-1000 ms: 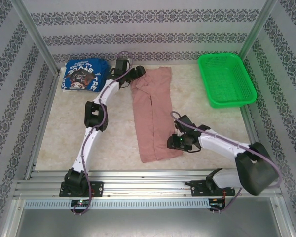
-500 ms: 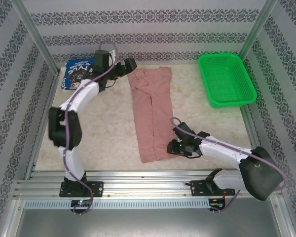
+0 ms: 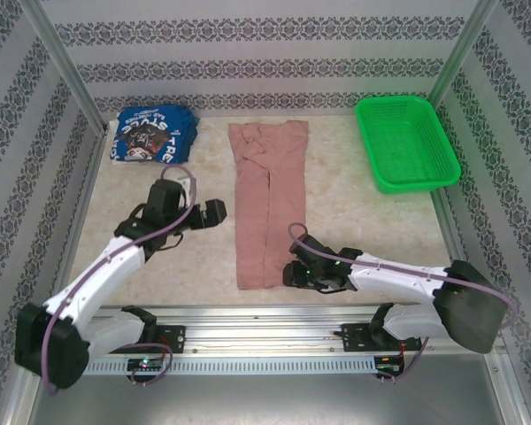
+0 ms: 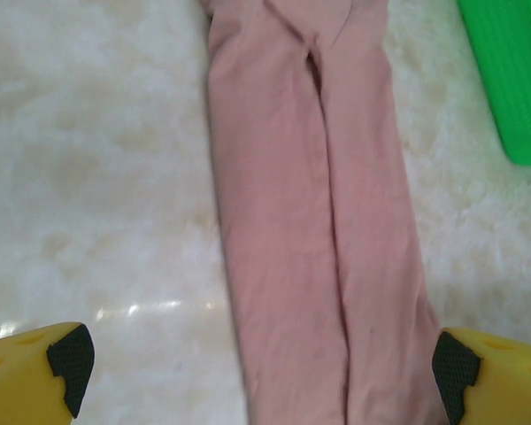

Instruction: Fold and stack the t-shirts

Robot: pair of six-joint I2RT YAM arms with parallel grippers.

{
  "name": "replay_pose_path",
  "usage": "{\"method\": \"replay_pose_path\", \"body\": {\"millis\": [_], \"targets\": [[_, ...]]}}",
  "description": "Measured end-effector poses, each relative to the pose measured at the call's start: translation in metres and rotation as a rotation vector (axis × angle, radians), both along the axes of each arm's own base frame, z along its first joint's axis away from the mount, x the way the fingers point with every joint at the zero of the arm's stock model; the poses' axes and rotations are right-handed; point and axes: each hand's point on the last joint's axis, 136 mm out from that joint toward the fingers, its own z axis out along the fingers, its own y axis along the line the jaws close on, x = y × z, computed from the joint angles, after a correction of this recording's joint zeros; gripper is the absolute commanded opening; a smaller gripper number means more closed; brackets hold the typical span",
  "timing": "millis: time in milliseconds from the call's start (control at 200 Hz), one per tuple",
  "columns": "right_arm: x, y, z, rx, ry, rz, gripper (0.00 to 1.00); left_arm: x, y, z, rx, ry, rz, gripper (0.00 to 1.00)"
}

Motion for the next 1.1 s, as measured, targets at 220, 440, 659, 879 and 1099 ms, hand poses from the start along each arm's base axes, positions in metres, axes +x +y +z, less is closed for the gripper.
{"method": "replay_pose_path", "body": {"millis": [220,440,659,879,1099], "targets": [[0.006,-0.017,0.047,0.060,-0.100,-0.051,0.51,-0.060,-0.023,-0.039,-0.039,0.101,-0.088,0.92],[0.008,-0.053,0.030,0.027,-0.046,-0.132,0.50,-0.092,-0.053,-0.086,-0.046,0.254,-0.160,0.84],[0.000,-0.046,0.015,0.040,0.028,-0.084,0.49,-0.091,-0.084,-0.104,-0.078,0.300,-0.182,0.77],[-0.003,-0.040,0.006,0.046,0.063,-0.052,0.49,-0.100,-0.093,-0.127,-0.072,0.370,-0.174,0.72],[-0.009,-0.040,-0.002,0.016,0.092,-0.020,0.49,-0.113,-0.099,-0.131,-0.063,0.404,-0.193,0.68]]}}
